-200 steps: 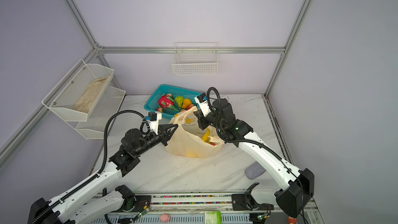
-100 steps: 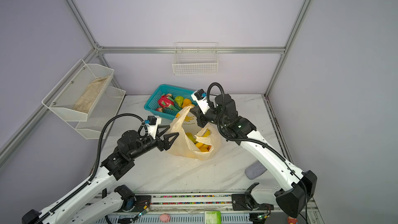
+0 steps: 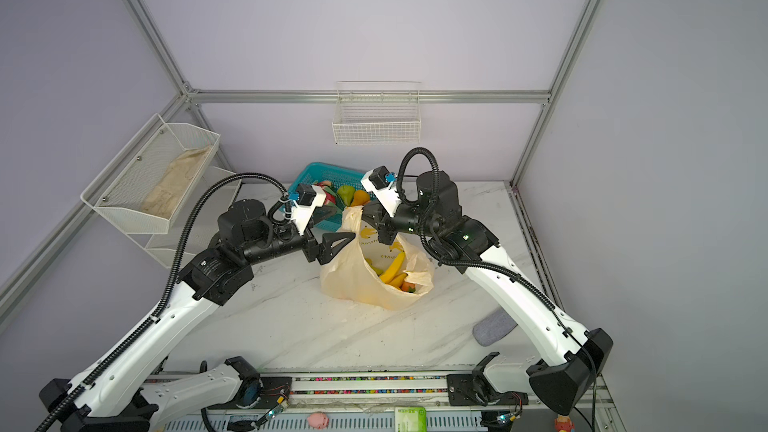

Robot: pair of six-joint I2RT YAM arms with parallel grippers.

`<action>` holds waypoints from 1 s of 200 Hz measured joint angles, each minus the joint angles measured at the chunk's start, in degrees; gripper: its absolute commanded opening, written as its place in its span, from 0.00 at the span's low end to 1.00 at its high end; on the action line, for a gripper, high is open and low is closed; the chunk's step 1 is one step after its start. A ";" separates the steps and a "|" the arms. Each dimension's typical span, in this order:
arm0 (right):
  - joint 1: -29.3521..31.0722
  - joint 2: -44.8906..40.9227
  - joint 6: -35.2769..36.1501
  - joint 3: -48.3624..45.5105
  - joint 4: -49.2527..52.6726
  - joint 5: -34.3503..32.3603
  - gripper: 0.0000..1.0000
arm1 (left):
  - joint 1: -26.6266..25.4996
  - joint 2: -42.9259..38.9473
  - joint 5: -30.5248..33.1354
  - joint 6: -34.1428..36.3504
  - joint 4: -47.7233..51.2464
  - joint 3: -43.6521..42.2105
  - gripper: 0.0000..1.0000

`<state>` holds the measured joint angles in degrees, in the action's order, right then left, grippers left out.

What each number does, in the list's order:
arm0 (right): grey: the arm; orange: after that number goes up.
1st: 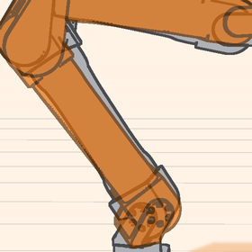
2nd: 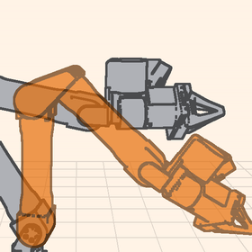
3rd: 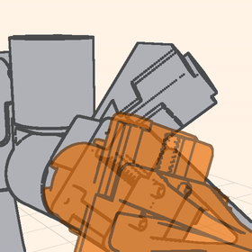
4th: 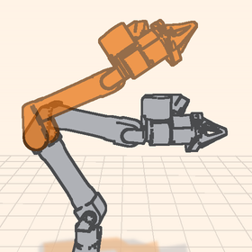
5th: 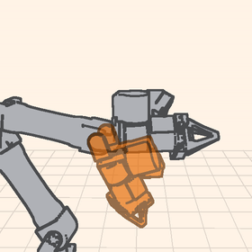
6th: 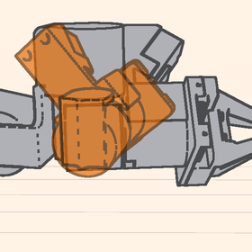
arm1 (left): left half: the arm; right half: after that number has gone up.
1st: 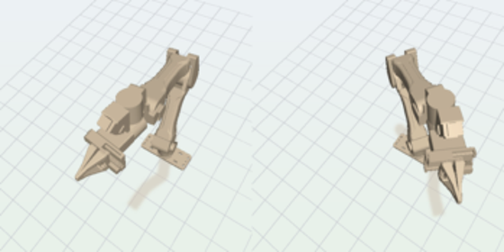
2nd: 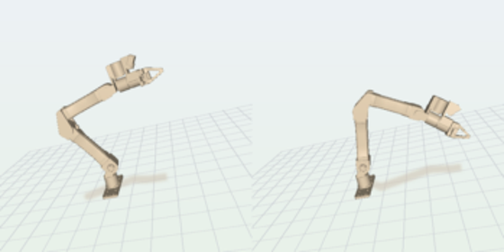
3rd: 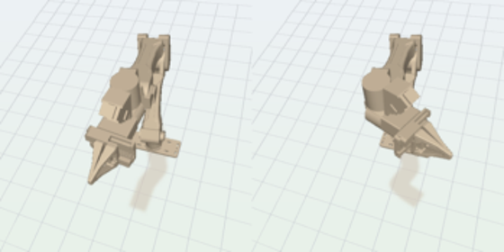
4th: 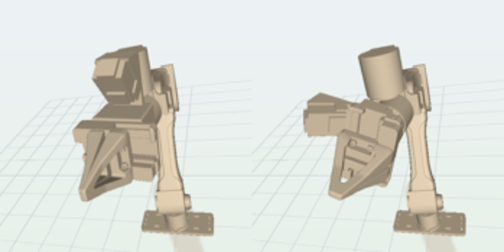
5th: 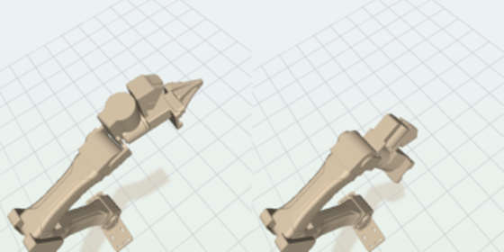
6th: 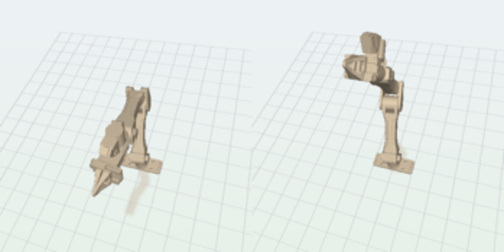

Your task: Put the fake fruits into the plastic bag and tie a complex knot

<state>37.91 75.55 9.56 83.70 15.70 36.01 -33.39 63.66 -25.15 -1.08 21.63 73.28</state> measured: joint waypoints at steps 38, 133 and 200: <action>0.00 1.40 -0.85 1.88 0.04 2.27 0.00 | 0.00 3.10 -2.25 1.25 0.37 1.62 0.86; 0.00 5.16 -5.33 5.05 0.57 -0.44 0.24 | 0.00 4.83 -0.07 0.26 0.00 1.60 0.12; -1.31 -0.17 -7.37 5.05 7.15 -21.20 0.57 | 4.09 0.24 12.94 -9.84 -2.16 -2.16 0.00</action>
<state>36.60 75.37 2.20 88.75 22.85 14.81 -29.30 63.90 -12.21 -10.92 19.46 71.11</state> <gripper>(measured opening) 0.552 0.047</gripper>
